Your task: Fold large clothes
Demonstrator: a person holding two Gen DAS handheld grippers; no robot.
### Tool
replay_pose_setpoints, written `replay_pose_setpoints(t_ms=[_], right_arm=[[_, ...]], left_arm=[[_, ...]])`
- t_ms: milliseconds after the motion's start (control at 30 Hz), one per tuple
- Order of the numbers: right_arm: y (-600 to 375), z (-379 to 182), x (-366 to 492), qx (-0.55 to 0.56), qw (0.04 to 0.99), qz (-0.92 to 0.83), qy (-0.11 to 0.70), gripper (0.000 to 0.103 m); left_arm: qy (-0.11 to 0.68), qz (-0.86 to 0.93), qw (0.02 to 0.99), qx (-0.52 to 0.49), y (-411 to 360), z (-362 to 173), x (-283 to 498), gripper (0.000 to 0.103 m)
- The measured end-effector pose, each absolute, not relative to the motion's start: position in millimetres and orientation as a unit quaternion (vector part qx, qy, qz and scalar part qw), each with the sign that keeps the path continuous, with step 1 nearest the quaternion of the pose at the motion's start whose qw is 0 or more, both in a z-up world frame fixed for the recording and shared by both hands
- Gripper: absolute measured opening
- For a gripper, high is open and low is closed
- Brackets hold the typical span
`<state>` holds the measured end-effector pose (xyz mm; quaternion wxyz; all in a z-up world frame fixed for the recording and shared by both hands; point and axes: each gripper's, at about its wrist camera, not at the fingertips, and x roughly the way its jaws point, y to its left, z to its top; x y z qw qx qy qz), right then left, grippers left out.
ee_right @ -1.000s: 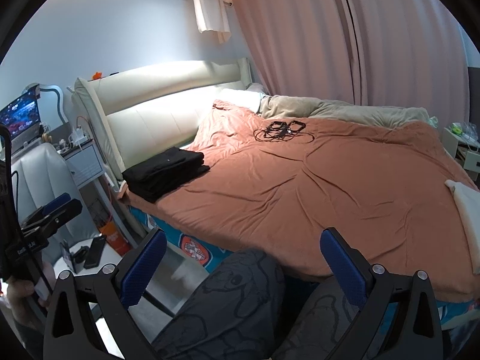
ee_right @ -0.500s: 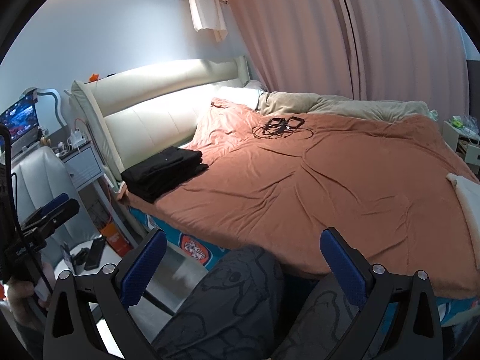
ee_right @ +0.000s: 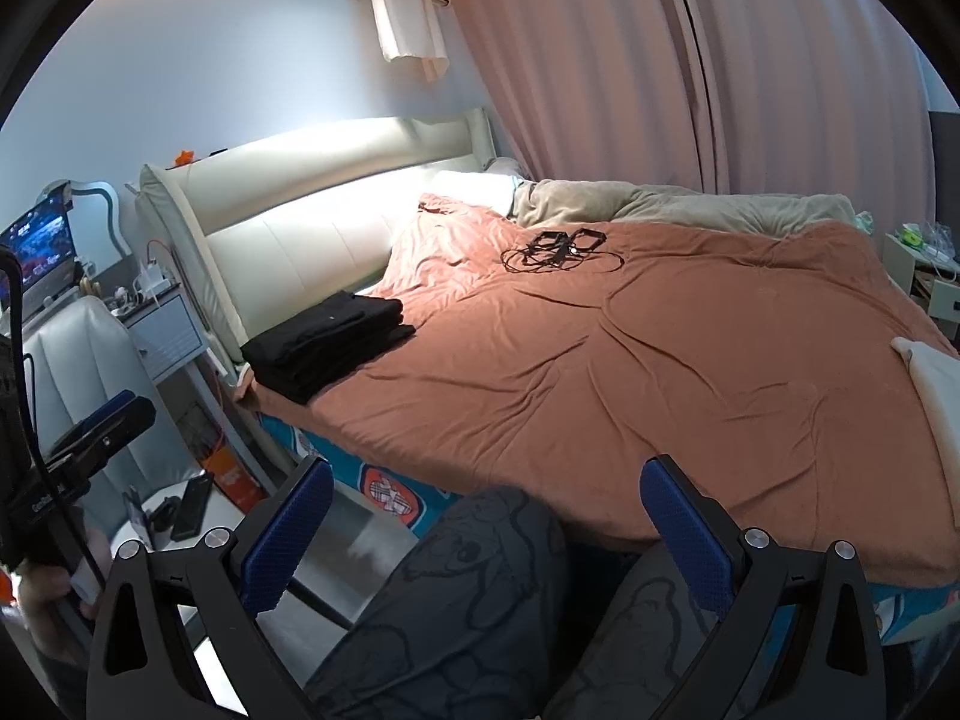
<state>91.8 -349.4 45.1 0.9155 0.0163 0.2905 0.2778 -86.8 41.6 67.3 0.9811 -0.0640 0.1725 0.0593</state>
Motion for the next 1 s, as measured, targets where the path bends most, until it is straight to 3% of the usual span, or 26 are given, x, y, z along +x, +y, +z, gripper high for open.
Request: replay_pose_setpoints(t_ms=[1000], right_arm=[[-350.1, 35.1, 99.5, 0.017, 0.912, 0.274, 0.305, 0.103]], left_arm=[[0.164, 0.057, 0.983, -0.058, 37.8, 66.2, -84.4, 0.096]])
